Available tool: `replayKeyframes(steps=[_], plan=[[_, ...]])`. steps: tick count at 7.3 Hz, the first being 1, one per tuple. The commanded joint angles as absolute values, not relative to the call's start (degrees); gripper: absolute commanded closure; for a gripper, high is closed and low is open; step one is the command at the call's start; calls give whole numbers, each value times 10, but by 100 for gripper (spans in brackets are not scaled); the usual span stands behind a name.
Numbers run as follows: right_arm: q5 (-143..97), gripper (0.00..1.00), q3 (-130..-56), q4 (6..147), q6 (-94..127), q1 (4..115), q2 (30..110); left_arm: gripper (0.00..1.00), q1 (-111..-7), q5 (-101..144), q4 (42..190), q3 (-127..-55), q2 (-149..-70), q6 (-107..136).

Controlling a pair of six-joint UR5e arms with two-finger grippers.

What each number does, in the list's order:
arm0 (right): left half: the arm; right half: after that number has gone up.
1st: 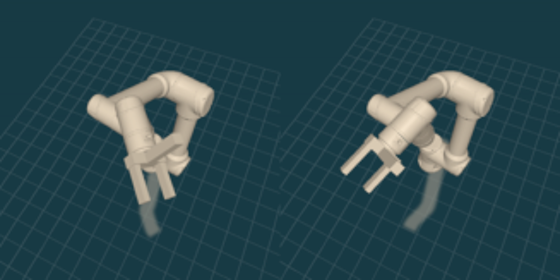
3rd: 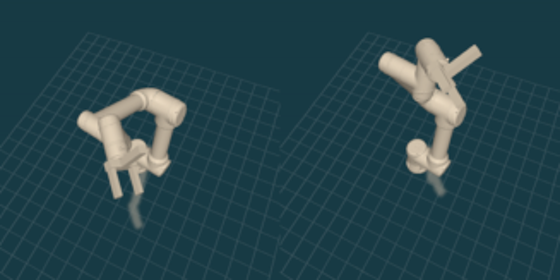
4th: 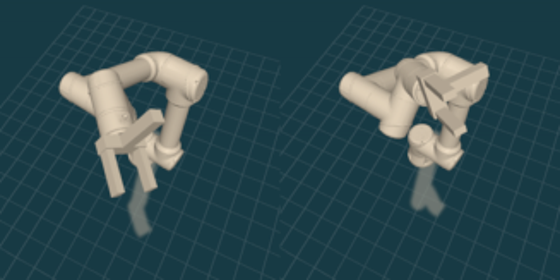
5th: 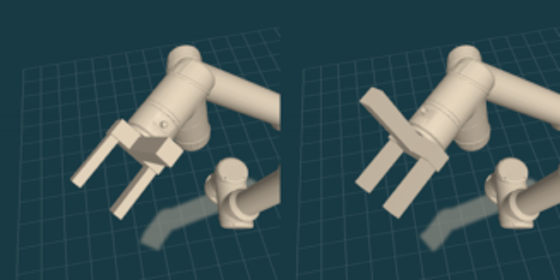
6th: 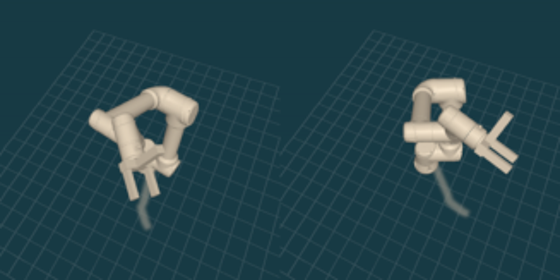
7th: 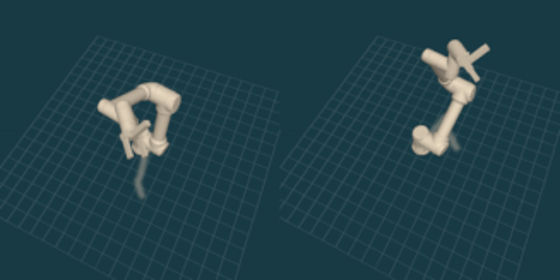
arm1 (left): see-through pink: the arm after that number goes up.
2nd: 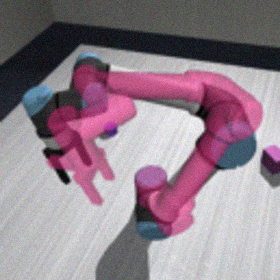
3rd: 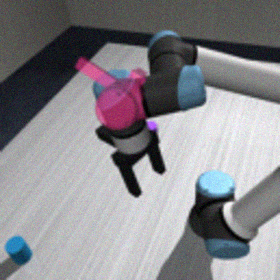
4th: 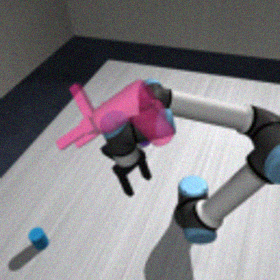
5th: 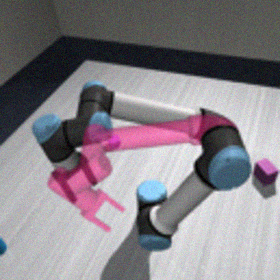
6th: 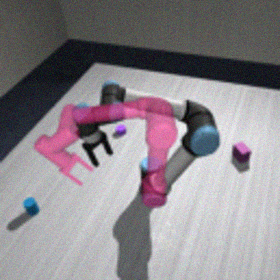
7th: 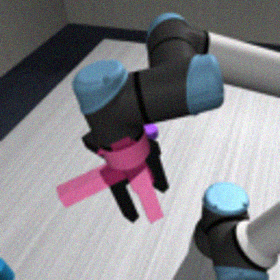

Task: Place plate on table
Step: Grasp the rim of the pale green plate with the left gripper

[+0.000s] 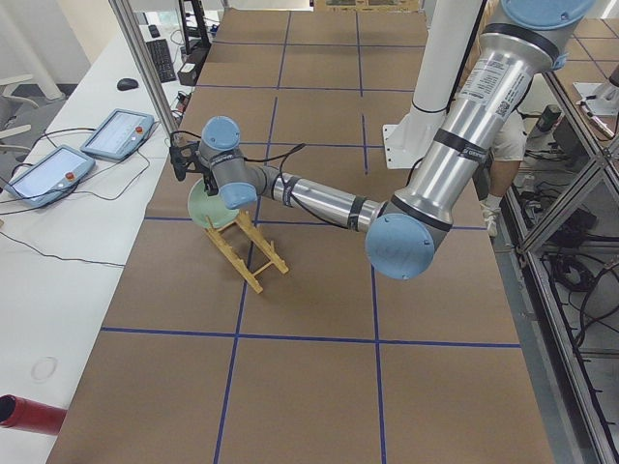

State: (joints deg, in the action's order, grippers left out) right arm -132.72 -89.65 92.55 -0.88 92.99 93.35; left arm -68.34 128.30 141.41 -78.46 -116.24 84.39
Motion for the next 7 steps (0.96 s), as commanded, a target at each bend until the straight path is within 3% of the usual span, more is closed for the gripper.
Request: replayKeyframes(steps=[1, 2, 5, 7], plan=[[-1327, 0, -896, 925, -9, 930, 933, 61, -682, 1283, 1414, -779, -1164, 842], [-1327, 0, -896, 925, -9, 930, 933, 99, -682, 1283, 1414, -780, -1164, 841], [-1327, 0, -896, 925, -9, 930, 933, 100, -689, 1295, 1402, -801, -1160, 847], [-1327, 0, -896, 925, -9, 930, 933, 100, -721, 1351, 1354, -859, -1141, 846]])
